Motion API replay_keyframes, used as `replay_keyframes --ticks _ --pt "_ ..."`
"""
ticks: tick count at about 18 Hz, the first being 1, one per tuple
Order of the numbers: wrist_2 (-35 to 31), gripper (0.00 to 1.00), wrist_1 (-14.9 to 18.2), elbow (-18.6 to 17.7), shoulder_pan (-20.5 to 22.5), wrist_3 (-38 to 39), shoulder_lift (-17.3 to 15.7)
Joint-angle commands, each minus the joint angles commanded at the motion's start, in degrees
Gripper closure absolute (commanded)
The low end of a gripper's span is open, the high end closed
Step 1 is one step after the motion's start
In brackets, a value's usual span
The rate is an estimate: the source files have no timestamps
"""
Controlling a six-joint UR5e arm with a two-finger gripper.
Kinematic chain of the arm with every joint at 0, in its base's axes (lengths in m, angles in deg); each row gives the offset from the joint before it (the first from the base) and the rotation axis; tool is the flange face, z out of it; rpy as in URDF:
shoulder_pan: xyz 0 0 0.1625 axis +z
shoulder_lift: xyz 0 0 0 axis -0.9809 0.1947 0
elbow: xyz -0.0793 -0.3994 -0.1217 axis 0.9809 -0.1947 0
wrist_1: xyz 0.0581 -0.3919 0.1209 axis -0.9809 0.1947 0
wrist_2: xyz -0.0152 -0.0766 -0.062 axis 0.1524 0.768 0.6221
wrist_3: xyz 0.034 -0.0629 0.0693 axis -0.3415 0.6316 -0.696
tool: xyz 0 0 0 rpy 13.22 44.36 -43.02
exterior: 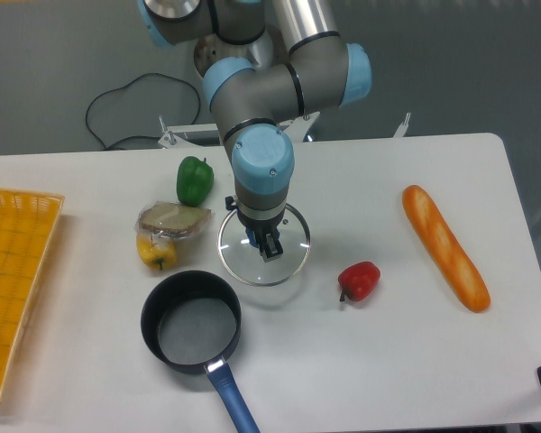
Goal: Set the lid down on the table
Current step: 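Carry the glass lid away from the saucepan toward the red pepper, then lower the glass lid flat onto the table beside the saucepan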
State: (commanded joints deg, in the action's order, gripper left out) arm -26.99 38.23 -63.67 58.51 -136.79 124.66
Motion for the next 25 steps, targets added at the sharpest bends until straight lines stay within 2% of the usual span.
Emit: replay_keyframes --ticks 3,8,10,25 --pt "-0.4 0.37 -1.2 0.1 0.0 0.3 0.9" --pt "-1.8 0.37 -1.4 0.2 0.0 0.6 2.6" --pt "-2.0 0.37 -2.6 0.3 0.0 0.6 3.2" --pt "-2.2 0.36 -2.8 -0.2 -0.6 0.6 4.9"
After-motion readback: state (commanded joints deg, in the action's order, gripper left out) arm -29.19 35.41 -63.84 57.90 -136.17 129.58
